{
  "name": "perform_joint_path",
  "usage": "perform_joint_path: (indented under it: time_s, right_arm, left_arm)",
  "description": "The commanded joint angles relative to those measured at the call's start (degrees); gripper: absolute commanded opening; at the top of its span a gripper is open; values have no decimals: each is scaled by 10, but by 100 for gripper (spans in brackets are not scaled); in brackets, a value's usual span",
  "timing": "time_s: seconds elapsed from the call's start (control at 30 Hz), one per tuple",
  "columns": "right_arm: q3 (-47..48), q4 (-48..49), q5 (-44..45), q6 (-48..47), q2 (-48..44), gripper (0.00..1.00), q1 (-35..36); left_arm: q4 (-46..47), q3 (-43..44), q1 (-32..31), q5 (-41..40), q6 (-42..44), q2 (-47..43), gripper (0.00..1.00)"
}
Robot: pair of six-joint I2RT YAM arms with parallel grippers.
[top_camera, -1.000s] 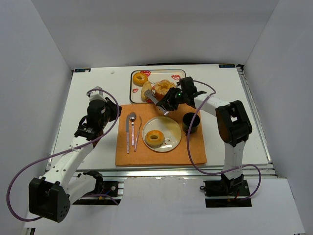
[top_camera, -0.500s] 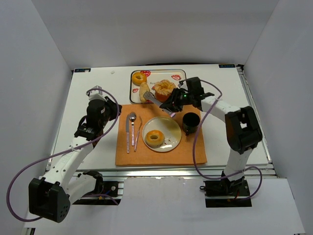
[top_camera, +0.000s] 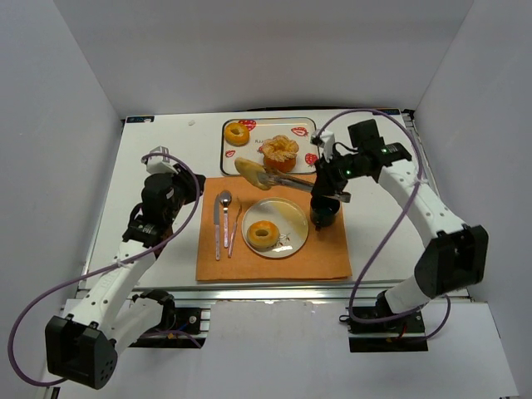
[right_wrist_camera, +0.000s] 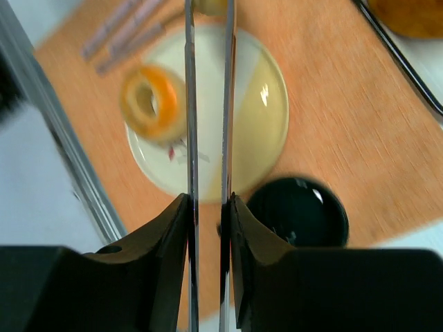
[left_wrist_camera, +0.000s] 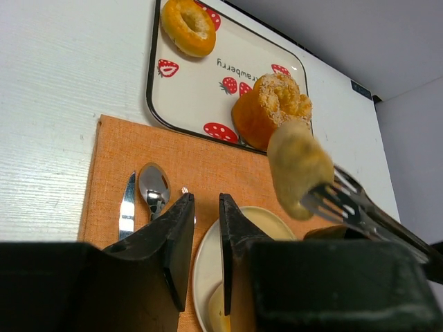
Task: Place the bread
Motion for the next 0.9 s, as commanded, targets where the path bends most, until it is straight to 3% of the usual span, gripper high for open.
perform_joint_path:
  time_s: [0.0, 0.3, 0.87]
  right_arm:
    - [-41, -96, 73, -170, -64, 0, 3]
    - [-149, -68, 151, -158, -159, 3, 4]
    - [-139, -90, 121, -177, -161, 49, 6]
  left_arm:
    - [23, -12, 3, 11, 10, -9, 31]
    - [35, -11, 4, 45, 22, 20, 32]
    - [53, -14, 5, 48, 16, 24, 32]
